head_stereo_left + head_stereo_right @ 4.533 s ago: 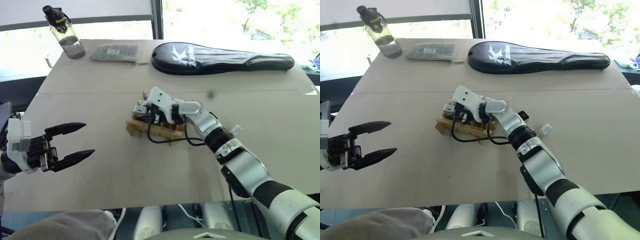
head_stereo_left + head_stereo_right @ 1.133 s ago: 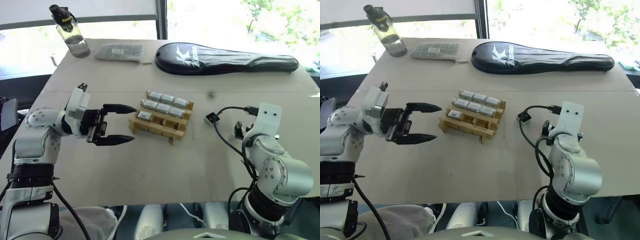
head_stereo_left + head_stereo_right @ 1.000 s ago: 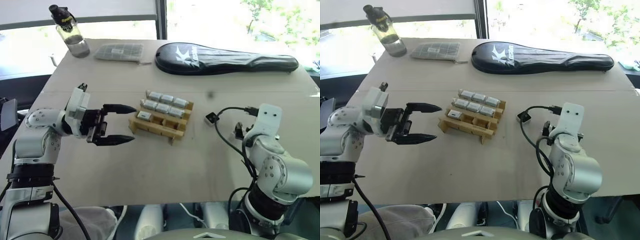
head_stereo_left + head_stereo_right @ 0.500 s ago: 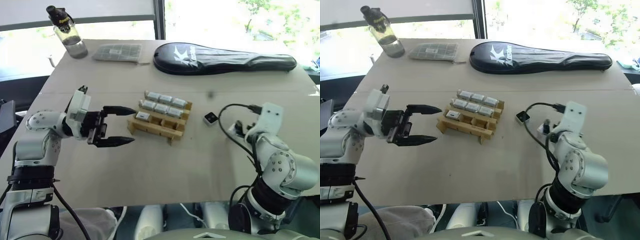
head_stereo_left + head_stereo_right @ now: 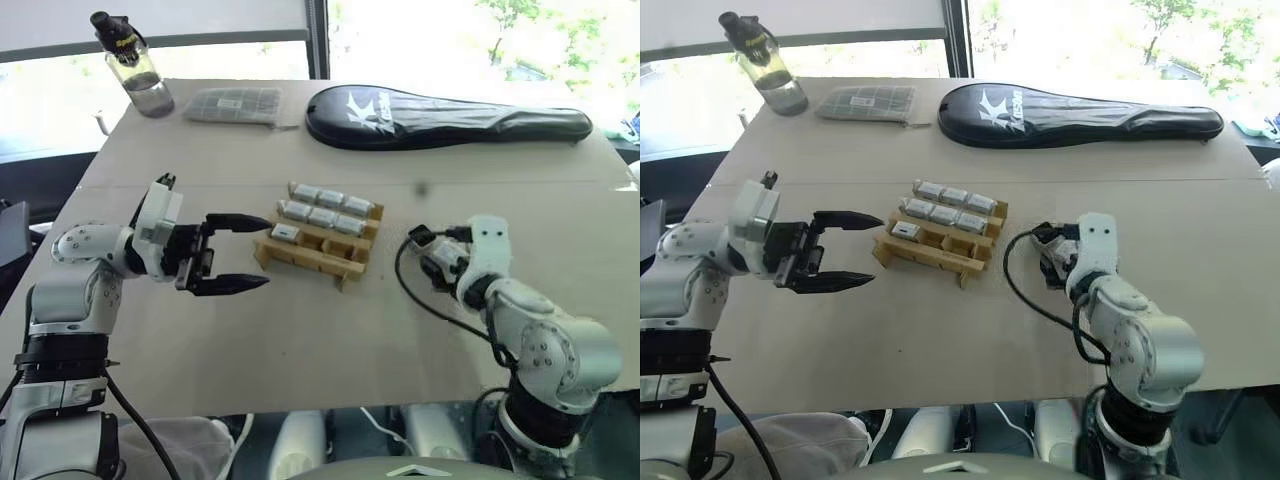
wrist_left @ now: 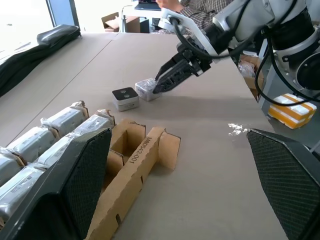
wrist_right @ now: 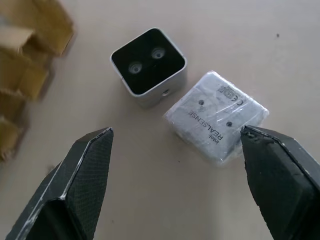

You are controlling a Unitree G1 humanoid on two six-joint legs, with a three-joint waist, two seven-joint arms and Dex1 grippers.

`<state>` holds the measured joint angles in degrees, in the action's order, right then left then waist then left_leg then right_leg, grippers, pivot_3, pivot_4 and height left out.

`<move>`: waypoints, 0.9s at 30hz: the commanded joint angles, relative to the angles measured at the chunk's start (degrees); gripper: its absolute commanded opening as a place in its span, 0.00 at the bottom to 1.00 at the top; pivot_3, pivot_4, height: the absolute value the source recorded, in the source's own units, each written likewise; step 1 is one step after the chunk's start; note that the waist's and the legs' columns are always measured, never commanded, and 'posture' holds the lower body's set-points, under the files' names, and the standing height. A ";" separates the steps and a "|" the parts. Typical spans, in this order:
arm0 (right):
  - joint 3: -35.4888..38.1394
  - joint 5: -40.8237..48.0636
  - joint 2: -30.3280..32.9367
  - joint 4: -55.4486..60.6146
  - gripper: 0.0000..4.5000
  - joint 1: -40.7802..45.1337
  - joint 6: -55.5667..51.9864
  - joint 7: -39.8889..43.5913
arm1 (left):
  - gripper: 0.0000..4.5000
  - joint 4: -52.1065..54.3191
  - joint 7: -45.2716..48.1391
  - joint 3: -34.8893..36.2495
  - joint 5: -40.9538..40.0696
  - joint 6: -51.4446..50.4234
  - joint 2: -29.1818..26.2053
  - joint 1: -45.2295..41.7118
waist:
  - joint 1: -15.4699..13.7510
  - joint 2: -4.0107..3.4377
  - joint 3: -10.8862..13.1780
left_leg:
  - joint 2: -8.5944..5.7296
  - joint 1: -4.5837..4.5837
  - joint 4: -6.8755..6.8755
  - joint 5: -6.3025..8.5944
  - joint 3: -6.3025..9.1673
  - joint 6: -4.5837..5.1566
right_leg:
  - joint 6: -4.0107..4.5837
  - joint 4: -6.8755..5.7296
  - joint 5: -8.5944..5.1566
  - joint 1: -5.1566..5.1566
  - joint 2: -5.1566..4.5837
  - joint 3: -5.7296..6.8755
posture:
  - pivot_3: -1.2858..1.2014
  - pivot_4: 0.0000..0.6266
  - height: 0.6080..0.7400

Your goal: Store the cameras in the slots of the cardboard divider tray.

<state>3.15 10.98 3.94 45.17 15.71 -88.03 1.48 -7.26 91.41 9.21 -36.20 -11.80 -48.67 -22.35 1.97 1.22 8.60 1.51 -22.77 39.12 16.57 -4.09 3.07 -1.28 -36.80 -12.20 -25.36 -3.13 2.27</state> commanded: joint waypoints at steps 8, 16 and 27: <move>-1.86 4.05 21.23 -1.43 0.89 -6.79 23.81 17.59 | 1.00 1.66 -0.45 1.74 -0.55 0.83 0.22 -0.01 | -0.05 0.06 -0.01 | 0.03 0.04 0.02 0.00 0.01 0.01 | -0.02 0.00 -0.01 0.01 0.07 -0.02 | 0.52 0.24 1.00; 1.12 9.13 29.02 -17.29 0.95 -6.26 41.86 34.89 | 1.00 2.05 -1.00 1.82 -0.64 0.73 0.35 -0.13 | -0.64 0.08 0.00 | 0.01 0.03 0.07 0.04 -0.01 0.08 | -0.02 0.03 0.00 0.05 0.05 -0.04 | 0.52 0.24 1.00; -3.15 7.34 37.79 -41.50 0.95 5.43 54.72 49.80 | 1.00 4.79 -1.87 4.17 -1.11 -0.38 -0.65 2.78 | -1.22 0.06 0.02 | 0.05 0.06 0.08 0.02 -0.03 0.04 | -0.01 0.01 0.00 0.05 0.09 -0.05 | 0.52 0.24 1.00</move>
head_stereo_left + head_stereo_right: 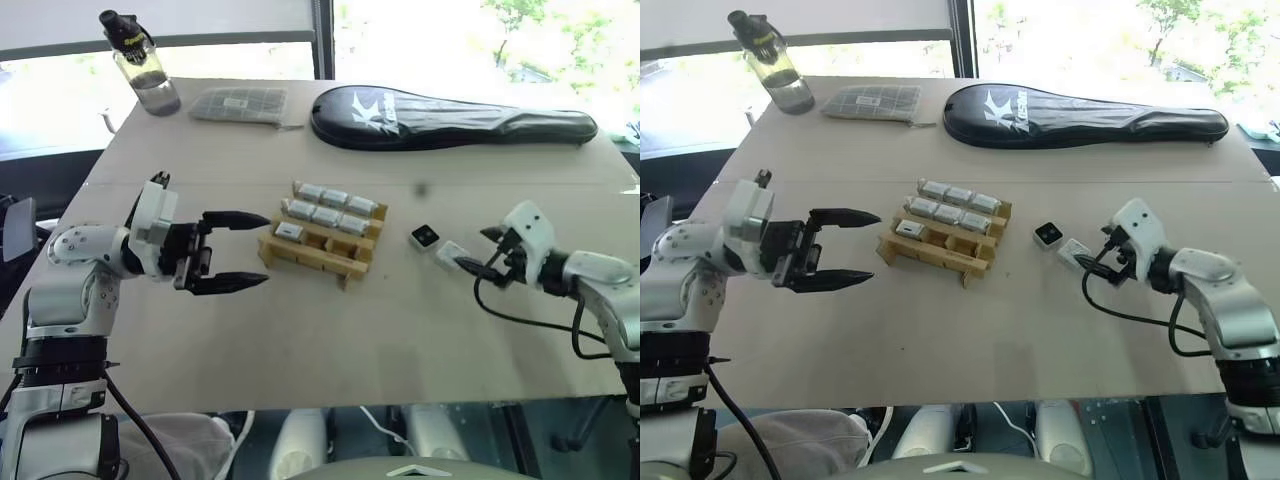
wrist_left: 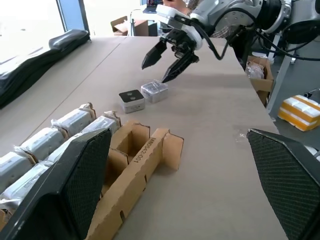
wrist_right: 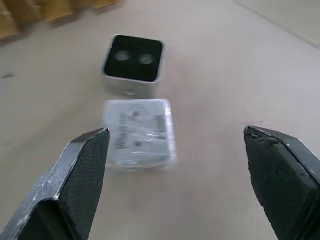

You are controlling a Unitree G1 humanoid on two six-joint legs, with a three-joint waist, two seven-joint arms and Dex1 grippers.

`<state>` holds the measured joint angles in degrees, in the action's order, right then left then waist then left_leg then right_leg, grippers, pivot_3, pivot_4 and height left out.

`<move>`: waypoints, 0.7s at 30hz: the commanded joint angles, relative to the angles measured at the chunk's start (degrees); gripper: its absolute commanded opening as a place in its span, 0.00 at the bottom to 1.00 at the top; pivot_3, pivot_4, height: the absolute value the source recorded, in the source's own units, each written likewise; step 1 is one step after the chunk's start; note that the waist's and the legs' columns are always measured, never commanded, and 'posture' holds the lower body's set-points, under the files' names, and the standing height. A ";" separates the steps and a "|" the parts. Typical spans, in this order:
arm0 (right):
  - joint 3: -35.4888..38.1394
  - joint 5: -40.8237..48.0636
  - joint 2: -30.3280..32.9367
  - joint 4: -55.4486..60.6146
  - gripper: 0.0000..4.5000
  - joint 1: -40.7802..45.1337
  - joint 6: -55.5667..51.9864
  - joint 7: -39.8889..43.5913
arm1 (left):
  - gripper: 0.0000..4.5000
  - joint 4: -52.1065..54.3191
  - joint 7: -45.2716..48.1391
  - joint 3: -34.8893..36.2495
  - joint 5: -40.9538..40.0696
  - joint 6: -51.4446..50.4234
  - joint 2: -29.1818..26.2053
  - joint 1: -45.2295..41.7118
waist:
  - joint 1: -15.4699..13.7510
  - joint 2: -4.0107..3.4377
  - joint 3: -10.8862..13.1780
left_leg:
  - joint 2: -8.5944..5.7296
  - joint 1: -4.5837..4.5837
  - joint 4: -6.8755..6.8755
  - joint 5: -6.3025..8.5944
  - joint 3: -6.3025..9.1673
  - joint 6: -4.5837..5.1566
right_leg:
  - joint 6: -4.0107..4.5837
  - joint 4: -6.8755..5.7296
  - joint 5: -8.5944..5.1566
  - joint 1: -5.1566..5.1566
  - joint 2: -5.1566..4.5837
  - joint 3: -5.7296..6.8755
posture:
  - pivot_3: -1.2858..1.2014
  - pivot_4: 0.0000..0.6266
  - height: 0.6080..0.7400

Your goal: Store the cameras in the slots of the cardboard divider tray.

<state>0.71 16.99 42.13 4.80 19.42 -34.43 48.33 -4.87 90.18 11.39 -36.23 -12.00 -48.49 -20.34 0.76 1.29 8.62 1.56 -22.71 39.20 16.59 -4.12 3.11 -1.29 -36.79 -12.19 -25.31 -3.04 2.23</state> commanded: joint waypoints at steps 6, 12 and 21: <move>-2.12 3.13 -3.69 -0.49 0.95 2.29 -1.07 3.56 | 1.00 4.84 -2.04 3.79 -1.73 -0.91 -1.19 3.38 | -0.19 0.00 0.00 | 0.01 -0.04 0.01 0.00 0.00 0.00 | 0.00 0.00 0.01 0.00 -0.05 0.01 | 0.52 0.24 1.00; -4.90 -2.76 -3.57 -2.90 0.95 0.33 2.74 0.72 | 1.00 5.28 -2.45 4.38 -1.79 -1.01 -1.18 4.12 | -0.45 0.00 0.00 | -0.03 -0.04 0.07 0.00 -0.01 0.00 | 0.00 -0.01 0.01 0.02 -0.11 0.02 | 0.52 0.24 1.00; -4.70 -6.21 -2.90 -0.55 0.53 -1.99 8.36 -1.40 | 1.00 3.91 -2.12 3.01 -1.41 -0.96 -0.95 2.10 | -0.59 -0.01 0.00 | -0.02 -0.01 0.07 -0.01 0.00 -0.01 | 0.00 -0.03 0.01 0.04 -0.09 0.04 | 0.52 0.24 1.00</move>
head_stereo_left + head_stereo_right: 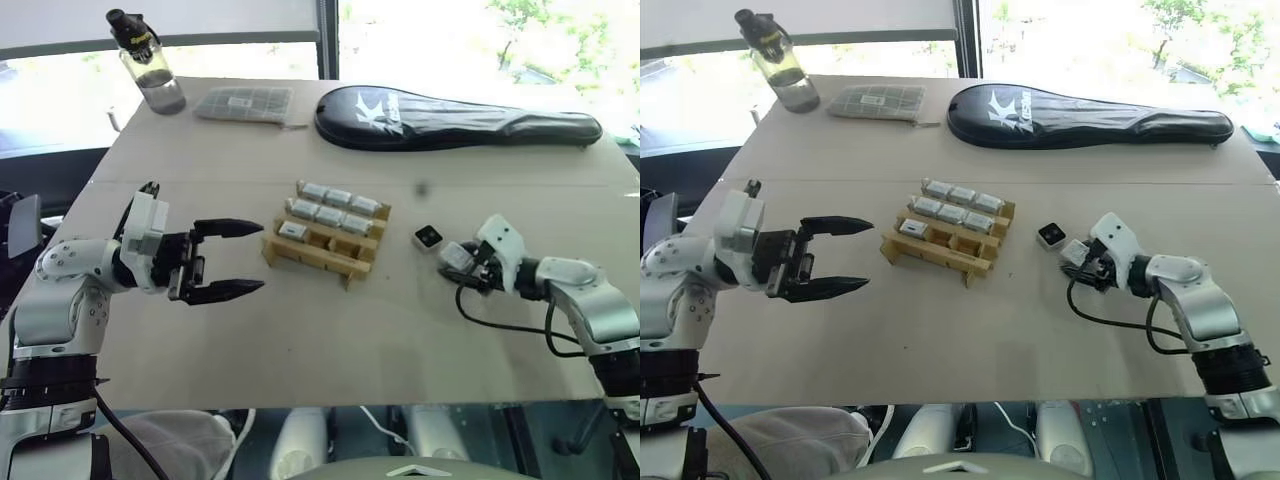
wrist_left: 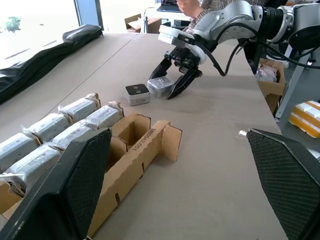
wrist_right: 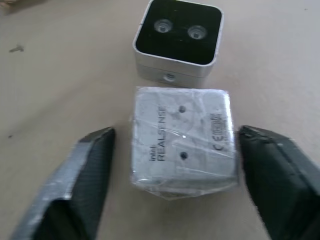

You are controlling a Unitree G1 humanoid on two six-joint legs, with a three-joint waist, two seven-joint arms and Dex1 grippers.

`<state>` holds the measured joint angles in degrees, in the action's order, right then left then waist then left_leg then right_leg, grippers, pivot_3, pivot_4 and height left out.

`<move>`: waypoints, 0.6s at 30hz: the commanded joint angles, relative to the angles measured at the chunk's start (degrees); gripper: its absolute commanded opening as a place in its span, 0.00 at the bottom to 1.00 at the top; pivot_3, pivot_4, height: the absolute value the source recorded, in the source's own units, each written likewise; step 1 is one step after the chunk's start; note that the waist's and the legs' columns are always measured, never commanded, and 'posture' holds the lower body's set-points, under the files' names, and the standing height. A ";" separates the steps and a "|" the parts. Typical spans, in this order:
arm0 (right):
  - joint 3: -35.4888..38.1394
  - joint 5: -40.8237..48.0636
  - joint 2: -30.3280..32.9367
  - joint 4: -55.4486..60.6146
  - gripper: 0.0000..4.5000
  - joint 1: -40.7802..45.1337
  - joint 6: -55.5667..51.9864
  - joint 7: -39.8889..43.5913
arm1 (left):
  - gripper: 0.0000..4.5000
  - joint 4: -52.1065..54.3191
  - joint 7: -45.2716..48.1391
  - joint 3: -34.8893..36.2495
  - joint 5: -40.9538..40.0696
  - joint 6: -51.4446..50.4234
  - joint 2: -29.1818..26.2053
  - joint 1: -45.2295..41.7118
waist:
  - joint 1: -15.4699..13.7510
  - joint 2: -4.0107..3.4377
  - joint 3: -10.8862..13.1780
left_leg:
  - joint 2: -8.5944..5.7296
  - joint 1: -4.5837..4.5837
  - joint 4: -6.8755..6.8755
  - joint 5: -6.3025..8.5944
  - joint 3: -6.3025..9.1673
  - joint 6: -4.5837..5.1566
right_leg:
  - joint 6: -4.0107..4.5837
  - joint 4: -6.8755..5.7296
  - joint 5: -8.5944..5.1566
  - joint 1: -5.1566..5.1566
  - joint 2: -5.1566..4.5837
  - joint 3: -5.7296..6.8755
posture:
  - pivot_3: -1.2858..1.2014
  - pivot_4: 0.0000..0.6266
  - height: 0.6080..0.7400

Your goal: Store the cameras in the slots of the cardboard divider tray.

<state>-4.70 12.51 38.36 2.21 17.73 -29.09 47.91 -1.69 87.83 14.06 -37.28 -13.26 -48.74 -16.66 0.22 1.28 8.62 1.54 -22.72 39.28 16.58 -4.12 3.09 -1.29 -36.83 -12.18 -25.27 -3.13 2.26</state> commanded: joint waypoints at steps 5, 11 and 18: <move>0.85 -5.40 2.12 4.04 0.44 -0.45 10.35 -1.77 | 1.00 0.19 -2.62 -1.75 0.30 -1.56 0.76 -4.01 | 0.00 -0.01 0.01 | -0.01 0.01 0.04 0.00 -0.04 0.00 | 0.00 0.01 0.00 0.02 0.00 -0.03 | 0.52 0.24 1.00; -0.79 -14.90 3.07 2.91 0.44 6.12 36.00 -4.84 | 1.00 1.44 -11.46 -7.87 0.90 -11.15 5.75 -11.13 | 0.20 -0.02 0.02 | -0.03 0.04 0.07 0.00 -0.01 0.00 | -0.02 -0.01 0.01 0.04 0.02 -0.04 | 0.52 0.24 1.00; -12.58 -31.82 -2.12 -3.45 0.44 18.94 57.01 -9.91 | 1.00 -2.29 -14.61 -13.67 1.60 -16.59 12.39 -22.13 | 0.55 0.00 0.02 | -0.06 0.06 0.07 -0.01 0.00 -0.02 | -0.01 -0.04 0.01 0.04 0.11 -0.03 | 0.52 0.24 1.00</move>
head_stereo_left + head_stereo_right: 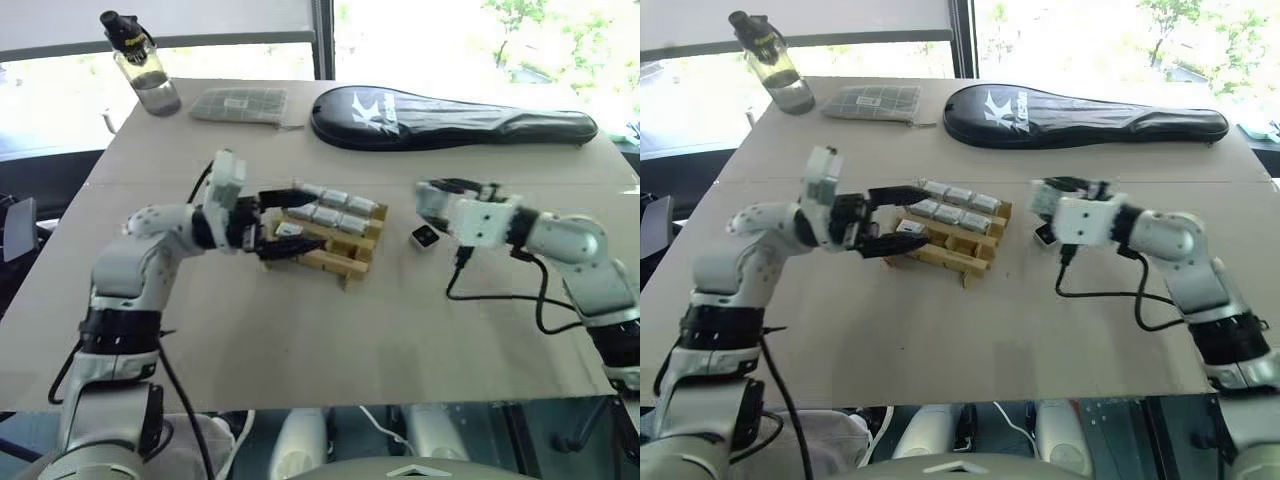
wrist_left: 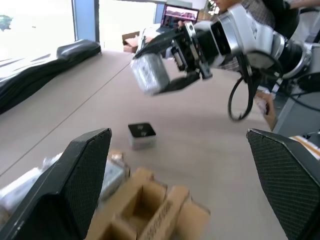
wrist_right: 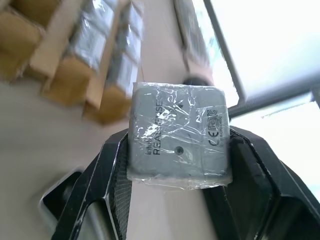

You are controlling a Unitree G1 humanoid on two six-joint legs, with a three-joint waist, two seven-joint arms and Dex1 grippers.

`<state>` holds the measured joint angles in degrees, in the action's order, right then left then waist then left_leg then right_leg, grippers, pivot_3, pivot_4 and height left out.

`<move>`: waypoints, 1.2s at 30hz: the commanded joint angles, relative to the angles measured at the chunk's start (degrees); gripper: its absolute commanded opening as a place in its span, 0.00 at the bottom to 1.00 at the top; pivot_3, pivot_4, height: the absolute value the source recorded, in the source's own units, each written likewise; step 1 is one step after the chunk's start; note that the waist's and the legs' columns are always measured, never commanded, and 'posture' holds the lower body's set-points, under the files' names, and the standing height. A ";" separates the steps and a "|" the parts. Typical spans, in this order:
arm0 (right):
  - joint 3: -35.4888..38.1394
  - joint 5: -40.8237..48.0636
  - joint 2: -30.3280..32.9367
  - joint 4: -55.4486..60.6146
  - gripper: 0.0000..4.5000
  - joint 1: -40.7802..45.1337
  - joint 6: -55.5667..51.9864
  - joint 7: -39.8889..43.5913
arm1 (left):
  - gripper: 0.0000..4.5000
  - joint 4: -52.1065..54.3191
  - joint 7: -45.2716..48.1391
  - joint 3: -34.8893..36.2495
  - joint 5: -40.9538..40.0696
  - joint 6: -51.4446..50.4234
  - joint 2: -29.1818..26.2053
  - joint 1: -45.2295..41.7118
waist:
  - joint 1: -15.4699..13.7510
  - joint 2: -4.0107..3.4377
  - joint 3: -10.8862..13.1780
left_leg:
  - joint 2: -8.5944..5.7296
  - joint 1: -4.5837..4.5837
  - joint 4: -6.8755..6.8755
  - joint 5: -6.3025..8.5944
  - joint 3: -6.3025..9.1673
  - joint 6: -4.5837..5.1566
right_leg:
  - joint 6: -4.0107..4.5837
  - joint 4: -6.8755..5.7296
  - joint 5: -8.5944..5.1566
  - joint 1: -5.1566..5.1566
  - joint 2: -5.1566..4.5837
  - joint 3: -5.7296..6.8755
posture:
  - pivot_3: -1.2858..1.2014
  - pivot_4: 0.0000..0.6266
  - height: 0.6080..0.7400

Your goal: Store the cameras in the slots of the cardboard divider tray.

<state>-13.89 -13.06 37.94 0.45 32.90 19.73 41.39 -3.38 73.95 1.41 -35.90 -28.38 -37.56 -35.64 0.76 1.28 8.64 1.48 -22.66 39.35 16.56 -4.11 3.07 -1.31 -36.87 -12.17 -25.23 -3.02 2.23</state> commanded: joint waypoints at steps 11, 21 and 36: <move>-7.38 -18.21 -8.00 -6.86 0.44 11.76 18.79 -13.91 | 1.00 -3.45 2.02 -3.90 2.57 -2.31 2.17 -7.05 | -0.16 -0.01 0.00 | -0.01 -0.07 0.01 -0.01 0.01 -0.01 | 0.00 0.01 0.00 0.00 -0.12 0.04 | 0.52 0.24 1.00; -7.51 -18.74 -8.99 -6.37 0.44 10.13 18.66 -14.01 | 0.35 -4.64 1.80 -2.88 1.92 -3.39 3.39 -8.69 | 0.00 -0.01 0.00 | 0.00 -0.05 0.03 -0.01 0.02 -0.02 | 0.00 -0.04 0.00 0.00 -0.11 0.03 | 0.52 0.24 1.00; -5.95 -15.23 -8.79 -4.32 0.98 8.65 15.30 -12.38 | 0.17 -7.35 4.55 -3.73 4.17 -1.59 2.56 -9.78 | -0.01 -0.01 0.00 | 0.00 -0.04 0.04 -0.01 0.00 -0.02 | 0.01 -0.05 0.00 0.00 -0.12 0.02 | 0.52 0.24 1.00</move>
<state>-21.83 -30.58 28.98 -5.98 41.84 36.02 28.67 -10.63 77.53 -2.92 -31.67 -31.42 -34.34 -43.39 0.75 1.27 8.64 1.47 -22.70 39.39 16.55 -4.10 3.06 -1.30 -36.92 -12.17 -25.23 -3.13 2.26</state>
